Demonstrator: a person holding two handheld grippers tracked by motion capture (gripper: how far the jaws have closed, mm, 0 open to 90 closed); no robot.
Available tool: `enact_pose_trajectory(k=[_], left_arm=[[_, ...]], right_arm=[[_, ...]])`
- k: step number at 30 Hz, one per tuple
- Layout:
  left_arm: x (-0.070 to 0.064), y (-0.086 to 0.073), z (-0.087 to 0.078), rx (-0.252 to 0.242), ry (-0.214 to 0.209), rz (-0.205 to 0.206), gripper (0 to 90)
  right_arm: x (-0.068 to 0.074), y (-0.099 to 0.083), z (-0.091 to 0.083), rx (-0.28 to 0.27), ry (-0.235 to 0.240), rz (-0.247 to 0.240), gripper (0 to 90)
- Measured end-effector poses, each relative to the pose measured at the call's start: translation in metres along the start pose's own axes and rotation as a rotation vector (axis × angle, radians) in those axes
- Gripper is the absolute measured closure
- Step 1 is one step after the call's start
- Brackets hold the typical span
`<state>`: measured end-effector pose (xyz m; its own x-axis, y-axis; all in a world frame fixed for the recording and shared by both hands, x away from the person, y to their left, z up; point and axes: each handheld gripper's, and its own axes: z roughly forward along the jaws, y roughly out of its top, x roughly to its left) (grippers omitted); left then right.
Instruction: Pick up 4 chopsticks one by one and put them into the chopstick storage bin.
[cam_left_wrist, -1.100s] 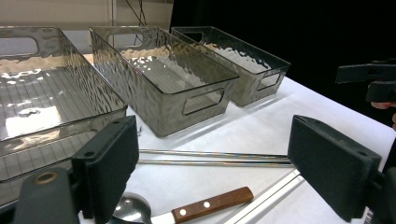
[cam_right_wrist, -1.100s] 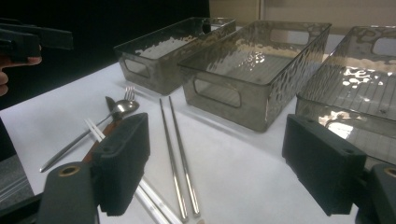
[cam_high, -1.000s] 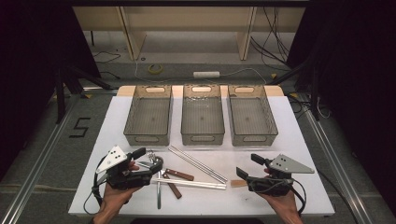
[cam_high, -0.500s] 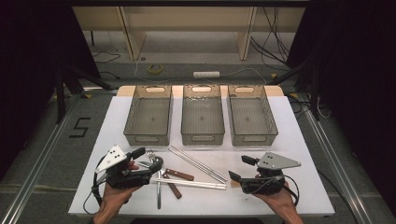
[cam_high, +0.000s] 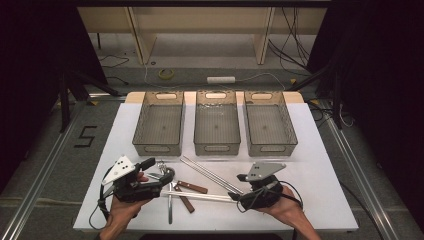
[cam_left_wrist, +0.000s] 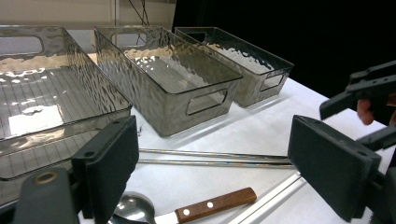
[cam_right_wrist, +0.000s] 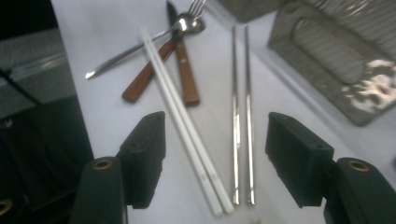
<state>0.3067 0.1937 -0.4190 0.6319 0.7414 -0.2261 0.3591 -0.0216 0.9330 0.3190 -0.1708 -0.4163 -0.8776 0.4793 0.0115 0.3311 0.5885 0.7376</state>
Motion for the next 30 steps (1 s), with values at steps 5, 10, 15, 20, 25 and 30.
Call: enact_pose_trajectory(k=[5, 10, 15, 20, 25, 30], left_arm=[[0.0, 0.0, -0.001, -0.002, -0.002, 0.001, 15.9], [0.0, 0.0, -0.001, -0.003, -0.003, 0.001, 15.9], [0.001, 0.0, -0.001, -0.002, -0.002, 0.0, 15.9], [0.0, 0.0, -0.001, 0.002, -0.001, 0.002, 15.9], [0.0, 0.0, 0.0, 0.007, -0.003, 0.004, 15.9], [0.0, 0.0, 0.0, 0.004, -0.001, 0.001, 15.9]], right_arm=[[0.003, 0.007, 0.02, 0.115, 0.052, -0.065, 44.2], [0.007, 0.009, 0.038, 0.212, 0.081, -0.118, 50.4], [0.007, 0.007, 0.051, 0.282, 0.076, -0.145, 56.5], [0.005, 0.004, 0.055, 0.32, 0.073, -0.158, 61.6], [0.003, -0.001, 0.059, 0.36, 0.071, -0.152, 65.8], [0.001, -0.002, 0.061, 0.376, 0.082, -0.165, 69.0]])
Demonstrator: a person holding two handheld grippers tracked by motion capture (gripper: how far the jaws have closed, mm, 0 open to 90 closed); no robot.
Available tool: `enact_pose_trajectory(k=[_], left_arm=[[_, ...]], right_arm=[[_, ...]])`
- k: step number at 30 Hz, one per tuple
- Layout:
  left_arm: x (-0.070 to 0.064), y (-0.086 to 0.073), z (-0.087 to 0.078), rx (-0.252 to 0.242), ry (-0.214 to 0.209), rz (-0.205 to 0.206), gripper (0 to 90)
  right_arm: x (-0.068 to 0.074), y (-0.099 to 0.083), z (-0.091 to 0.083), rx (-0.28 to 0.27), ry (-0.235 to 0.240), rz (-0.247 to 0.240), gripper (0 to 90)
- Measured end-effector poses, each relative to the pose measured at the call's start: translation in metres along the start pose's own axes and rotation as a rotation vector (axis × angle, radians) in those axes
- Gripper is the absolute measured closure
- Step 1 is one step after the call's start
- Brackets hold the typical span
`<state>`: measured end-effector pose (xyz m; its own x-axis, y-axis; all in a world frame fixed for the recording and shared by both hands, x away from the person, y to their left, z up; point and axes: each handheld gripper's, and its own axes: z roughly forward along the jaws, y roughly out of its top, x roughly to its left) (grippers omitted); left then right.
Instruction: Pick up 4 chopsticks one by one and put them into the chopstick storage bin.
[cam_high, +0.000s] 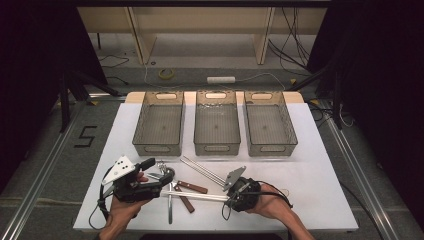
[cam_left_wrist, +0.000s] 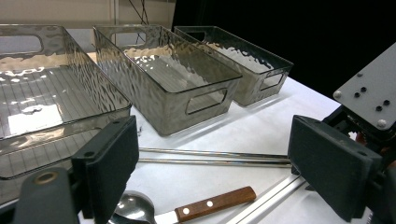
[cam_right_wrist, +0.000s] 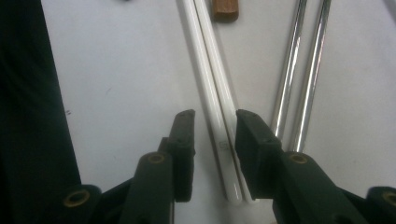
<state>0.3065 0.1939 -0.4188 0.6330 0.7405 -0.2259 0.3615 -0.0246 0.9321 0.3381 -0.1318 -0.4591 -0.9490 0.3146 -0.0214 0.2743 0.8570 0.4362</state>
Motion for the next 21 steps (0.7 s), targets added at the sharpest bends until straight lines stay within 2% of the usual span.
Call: enact_pose_trajectory(k=[21], left_arm=[[-0.0006, -0.0001, 0.0006, 0.004, -0.002, 0.008, 15.9]], right_arm=[[0.0044, 0.003, 0.0071, 0.061, 0.011, -0.07, 79.4]])
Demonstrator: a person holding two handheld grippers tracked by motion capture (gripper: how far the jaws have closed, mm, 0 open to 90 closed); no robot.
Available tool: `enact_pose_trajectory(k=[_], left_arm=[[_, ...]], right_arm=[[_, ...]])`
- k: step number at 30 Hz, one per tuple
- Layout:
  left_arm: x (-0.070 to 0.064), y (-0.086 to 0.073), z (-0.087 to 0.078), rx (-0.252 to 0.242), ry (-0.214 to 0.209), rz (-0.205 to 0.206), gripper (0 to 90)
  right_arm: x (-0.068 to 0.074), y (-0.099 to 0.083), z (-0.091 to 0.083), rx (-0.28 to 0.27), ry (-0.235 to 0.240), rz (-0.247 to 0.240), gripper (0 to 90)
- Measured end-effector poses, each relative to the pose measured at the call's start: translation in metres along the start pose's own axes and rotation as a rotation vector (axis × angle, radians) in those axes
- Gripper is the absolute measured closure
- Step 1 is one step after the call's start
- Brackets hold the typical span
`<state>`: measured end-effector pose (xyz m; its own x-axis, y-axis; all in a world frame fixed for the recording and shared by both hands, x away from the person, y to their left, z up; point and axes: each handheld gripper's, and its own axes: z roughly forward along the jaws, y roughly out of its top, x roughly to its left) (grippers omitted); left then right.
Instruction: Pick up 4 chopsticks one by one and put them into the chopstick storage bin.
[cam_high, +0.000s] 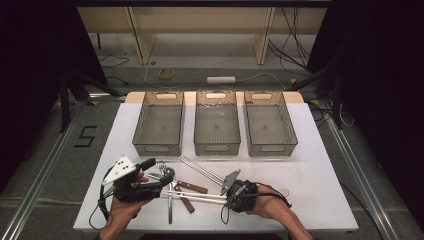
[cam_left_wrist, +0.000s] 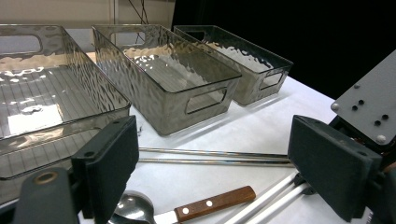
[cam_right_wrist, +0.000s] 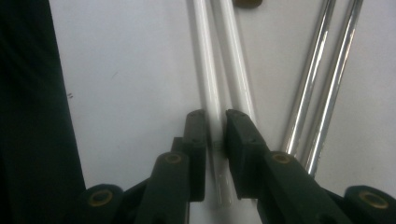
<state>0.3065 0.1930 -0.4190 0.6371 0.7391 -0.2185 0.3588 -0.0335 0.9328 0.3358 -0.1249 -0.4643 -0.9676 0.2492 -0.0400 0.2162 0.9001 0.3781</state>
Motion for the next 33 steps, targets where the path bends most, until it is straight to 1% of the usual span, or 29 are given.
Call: enact_pose_trajectory(k=[2, 5, 6, 8, 11, 12, 15, 17, 18, 19, 20, 21, 22, 23, 24, 25, 26, 27, 28, 29, 30, 31, 33], left_arm=[[0.0, 0.0, 0.0, 0.002, 0.001, 0.002, 15.9], [-0.001, 0.0, 0.0, 0.002, 0.001, 0.004, 15.9], [-0.001, 0.0, 0.001, 0.003, 0.0, 0.005, 15.9], [-0.001, 0.0, 0.001, 0.004, -0.002, 0.005, 15.9], [-0.001, 0.0, 0.001, 0.009, -0.005, 0.003, 15.9], [-0.001, 0.0, 0.001, 0.012, -0.007, 0.006, 15.9], [-0.002, -0.001, 0.002, 0.021, -0.016, 0.008, 15.9], [-0.003, -0.001, 0.004, 0.049, -0.039, 0.005, 15.9], [-0.003, -0.001, 0.004, 0.049, -0.039, 0.005, 16.0], [-0.004, -0.002, 0.007, 0.076, -0.047, 0.009, 16.0], [-0.006, -0.002, 0.009, 0.093, -0.052, 0.015, 15.9], [-0.007, -0.003, 0.011, 0.109, -0.06, 0.025, 15.9], [-0.008, -0.003, 0.013, 0.124, -0.072, 0.028, 15.9], [-0.008, -0.003, 0.013, 0.124, -0.072, 0.028, 15.9], [-0.011, -0.004, 0.018, 0.157, -0.1, 0.044, 16.0], [-0.011, -0.004, 0.018, 0.157, -0.1, 0.044, 16.3], [-0.015, -0.006, 0.025, 0.203, -0.126, 0.077, 16.9], [-0.015, -0.006, 0.025, 0.203, -0.126, 0.077, 17.2], [-0.019, -0.008, 0.032, 0.249, -0.157, 0.109, 18.1], [-0.019, -0.008, 0.032, 0.249, -0.157, 0.109, 18.6], [-0.023, -0.01, 0.039, 0.298, -0.192, 0.123, 19.1], [-0.025, -0.012, 0.042, 0.327, -0.208, 0.142, 19.2], [-0.03, -0.014, 0.047, 0.371, -0.22, 0.187, 20.6]], right_arm=[[0.0, 0.001, 0.001, -0.003, 0.003, -0.014, 80.8], [0.0, 0.001, 0.0, 0.0, 0.008, -0.02, 82.5], [0.001, 0.002, 0.0, 0.009, 0.009, -0.029, 83.6], [0.001, 0.002, 0.0, 0.006, 0.005, -0.045, 84.0], [0.001, 0.002, -0.001, 0.013, 0.019, -0.042, 84.1], [0.002, 0.002, -0.001, 0.011, 0.027, -0.058, 84.3], [0.004, 0.002, -0.002, 0.0, 0.035, -0.057, 84.4], [0.003, 0.003, -0.006, -0.001, 0.042, -0.064, 84.4], [0.003, 0.003, -0.007, 0.002, 0.043, -0.061, 84.5], [0.004, 0.002, -0.008, -0.003, 0.041, -0.051, 84.5], [0.002, 0.002, -0.009, -0.007, 0.043, -0.06, 84.4], [0.002, 0.002, -0.01, -0.02, 0.043, -0.057, 84.4], [0.001, 0.001, -0.011, -0.024, 0.043, -0.054, 84.5], [0.0, 0.001, -0.011, -0.023, 0.044, -0.057, 84.5], [0.0, 0.001, -0.012, -0.022, 0.041, -0.052, 84.5], [0.0, 0.001, -0.012, -0.026, 0.04, -0.05, 84.6], [0.0, 0.001, -0.013, -0.021, 0.041, -0.054, 84.6], [0.0, 0.001, -0.014, -0.023, 0.04, -0.054, 84.6], [0.001, 0.002, -0.016, -0.024, 0.042, -0.058, 84.6], [0.001, 0.002, -0.016, -0.024, 0.042, -0.058, 84.6], [0.002, 0.003, -0.019, -0.039, 0.043, -0.062, 84.6], [0.002, 0.003, -0.021, -0.04, 0.048, -0.06, 84.6], [0.003, 0.004, -0.024, -0.048, 0.045, -0.063, 84.6]])
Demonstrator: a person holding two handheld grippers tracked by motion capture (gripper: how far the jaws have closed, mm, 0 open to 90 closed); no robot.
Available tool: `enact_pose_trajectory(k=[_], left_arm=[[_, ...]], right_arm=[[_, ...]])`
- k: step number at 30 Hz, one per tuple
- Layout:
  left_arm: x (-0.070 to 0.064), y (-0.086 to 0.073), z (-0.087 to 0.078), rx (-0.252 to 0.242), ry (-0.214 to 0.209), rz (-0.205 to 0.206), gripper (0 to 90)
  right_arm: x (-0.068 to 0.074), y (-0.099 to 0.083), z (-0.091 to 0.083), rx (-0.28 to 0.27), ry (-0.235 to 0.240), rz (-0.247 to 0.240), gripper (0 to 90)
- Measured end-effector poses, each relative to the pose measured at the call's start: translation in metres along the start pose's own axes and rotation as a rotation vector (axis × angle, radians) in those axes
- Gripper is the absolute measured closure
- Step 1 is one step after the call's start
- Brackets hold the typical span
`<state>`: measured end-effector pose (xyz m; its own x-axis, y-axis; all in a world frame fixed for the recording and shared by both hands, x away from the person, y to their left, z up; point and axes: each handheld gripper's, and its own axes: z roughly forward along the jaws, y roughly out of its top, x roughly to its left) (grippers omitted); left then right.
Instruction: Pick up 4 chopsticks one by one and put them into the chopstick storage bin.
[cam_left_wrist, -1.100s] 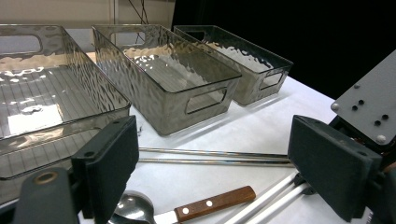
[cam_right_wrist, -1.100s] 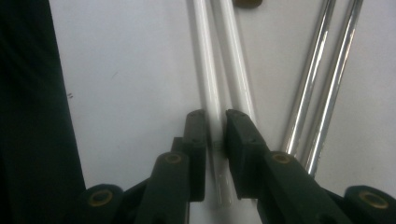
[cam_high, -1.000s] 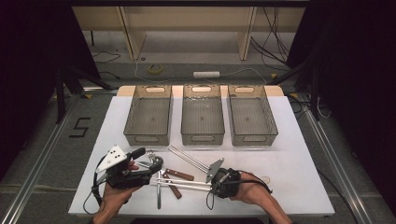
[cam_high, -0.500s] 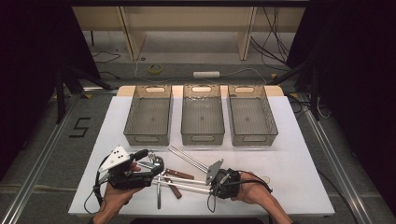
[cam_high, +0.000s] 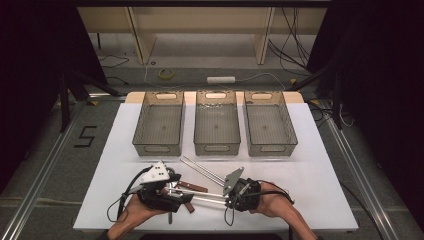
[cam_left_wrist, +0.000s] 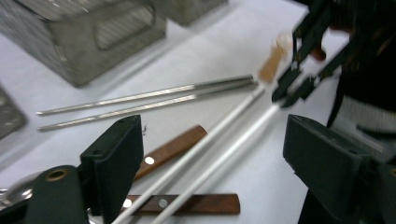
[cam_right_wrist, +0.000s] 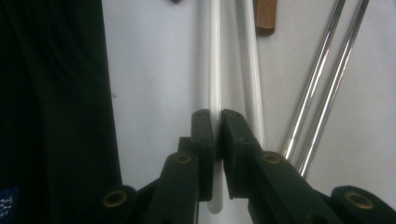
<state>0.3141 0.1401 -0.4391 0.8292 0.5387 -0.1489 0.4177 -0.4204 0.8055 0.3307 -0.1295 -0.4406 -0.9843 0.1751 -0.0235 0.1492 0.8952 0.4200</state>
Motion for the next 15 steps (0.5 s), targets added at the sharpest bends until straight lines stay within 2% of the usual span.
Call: enact_pose_trajectory(k=[1, 2, 3, 4, 6, 7, 10, 11, 14, 15], left_arm=[[-0.002, 0.0, 0.003, 0.019, -0.004, 0.02, 21.1], [-0.002, 0.0, 0.003, 0.019, -0.004, 0.02, 21.9], [-0.006, 0.001, 0.007, 0.05, -0.007, 0.053, 23.1], [-0.007, 0.002, 0.009, 0.07, -0.01, 0.068, 24.1], [-0.009, 0.003, 0.011, 0.086, -0.015, 0.078, 25.7], [-0.011, 0.003, 0.016, 0.13, -0.018, 0.106, 26.4], [-0.015, 0.003, 0.021, 0.176, -0.016, 0.141, 27.8], [-0.018, 0.003, 0.027, 0.234, -0.011, 0.173, 29.0], [-0.021, 0.002, 0.033, 0.276, -0.016, 0.197, 33.5], [-0.022, 0.003, 0.034, 0.291, -0.009, 0.216, 35.2]], right_arm=[[0.0, 0.0, -0.001, 0.001, 0.004, -0.013, 84.6], [0.0, 0.001, -0.003, 0.006, 0.005, -0.01, 84.6], [0.001, 0.001, -0.004, 0.001, 0.0, -0.01, 84.7], [0.0, 0.001, -0.005, -0.002, 0.002, -0.019, 84.6], [0.001, 0.002, -0.008, -0.001, 0.001, -0.015, 84.6], [0.001, 0.003, -0.008, -0.012, 0.005, -0.021, 84.6], [0.003, 0.004, -0.011, -0.019, 0.003, -0.024, 84.6], [0.004, 0.006, -0.014, -0.025, -0.002, -0.03, 84.6], [0.004, 0.007, -0.017, -0.033, 0.001, -0.032, 84.6], [0.004, 0.007, -0.017, -0.038, -0.001, -0.03, 84.6]])
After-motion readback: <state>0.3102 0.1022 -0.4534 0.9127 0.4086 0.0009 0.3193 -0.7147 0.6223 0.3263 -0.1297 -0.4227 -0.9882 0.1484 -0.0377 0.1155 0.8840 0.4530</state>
